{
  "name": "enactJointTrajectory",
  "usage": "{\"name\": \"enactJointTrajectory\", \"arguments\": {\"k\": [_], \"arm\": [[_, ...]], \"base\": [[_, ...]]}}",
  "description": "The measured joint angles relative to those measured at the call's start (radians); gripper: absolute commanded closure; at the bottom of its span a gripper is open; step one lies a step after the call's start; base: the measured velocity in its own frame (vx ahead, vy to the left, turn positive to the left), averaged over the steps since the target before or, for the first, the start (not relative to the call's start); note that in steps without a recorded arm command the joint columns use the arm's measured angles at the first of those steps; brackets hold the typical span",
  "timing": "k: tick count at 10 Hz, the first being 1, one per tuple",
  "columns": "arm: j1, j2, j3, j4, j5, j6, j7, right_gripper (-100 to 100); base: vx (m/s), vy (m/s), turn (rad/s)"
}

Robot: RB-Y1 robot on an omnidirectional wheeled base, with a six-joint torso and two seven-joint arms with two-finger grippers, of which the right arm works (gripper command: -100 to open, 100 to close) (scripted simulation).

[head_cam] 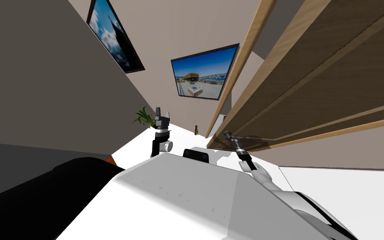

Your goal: Pull the door open

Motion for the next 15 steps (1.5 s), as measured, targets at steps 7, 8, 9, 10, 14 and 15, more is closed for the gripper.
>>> {"name": "enactJointTrajectory", "arguments": {"k": [7,8,9,10,14,15], "arm": [[0.037,-0.041,0.036,0.025,0.002,-0.086,-0.043,100],[0.041,-0.044,0.04,0.03,0.001,-0.102,-0.046,100],[0.055,-0.053,0.042,0.019,-0.002,-0.111,-0.049,100],[0.054,-0.053,0.049,0.038,-0.001,-0.129,-0.053,100],[0.082,-0.077,0.064,0.054,-0.007,-0.189,-0.068,100],[0.083,-0.078,0.068,0.063,-0.007,-0.201,-0.07,100]], "base": [[-0.146,-0.074,0.122],[-0.227,-0.108,0.189],[-0.151,-0.08,0.11],[-0.142,-0.085,0.135],[-0.195,-0.091,0.165],[-0.073,-0.039,0.017]]}}
